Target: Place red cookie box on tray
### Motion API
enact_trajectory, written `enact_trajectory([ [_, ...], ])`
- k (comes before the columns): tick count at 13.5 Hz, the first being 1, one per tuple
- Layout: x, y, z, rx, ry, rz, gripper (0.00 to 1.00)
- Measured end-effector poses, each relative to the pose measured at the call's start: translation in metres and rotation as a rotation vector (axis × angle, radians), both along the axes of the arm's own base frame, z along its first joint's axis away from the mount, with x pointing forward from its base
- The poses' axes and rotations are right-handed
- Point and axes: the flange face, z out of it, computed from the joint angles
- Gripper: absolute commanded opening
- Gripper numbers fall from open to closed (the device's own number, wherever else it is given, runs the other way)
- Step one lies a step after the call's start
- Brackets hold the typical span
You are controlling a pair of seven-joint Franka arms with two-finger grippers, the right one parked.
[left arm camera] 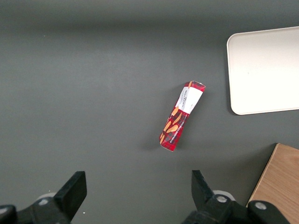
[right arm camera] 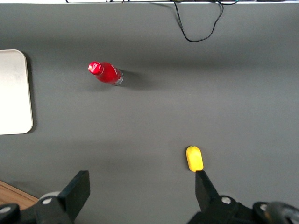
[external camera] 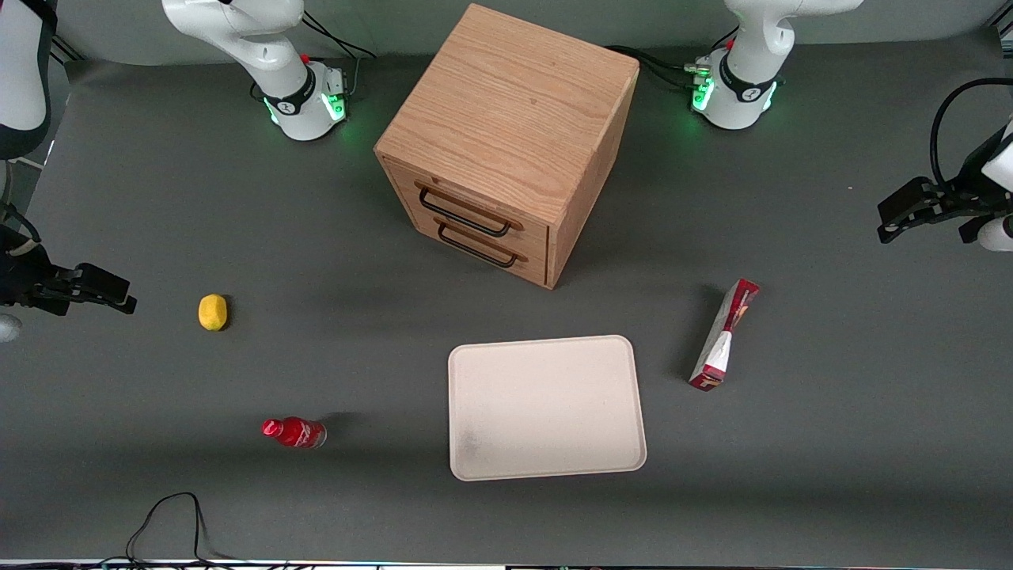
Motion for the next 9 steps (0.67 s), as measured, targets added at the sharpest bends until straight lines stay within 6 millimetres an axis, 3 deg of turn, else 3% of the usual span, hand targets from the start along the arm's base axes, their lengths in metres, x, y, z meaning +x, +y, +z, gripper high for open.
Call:
enact_trajectory([
  [4,0.0,-0.017,-0.003,-0.002,0.005,-0.031,1.0],
  [9,0.015,-0.076,-0.032,0.002,0.034,-0.167,1.0],
])
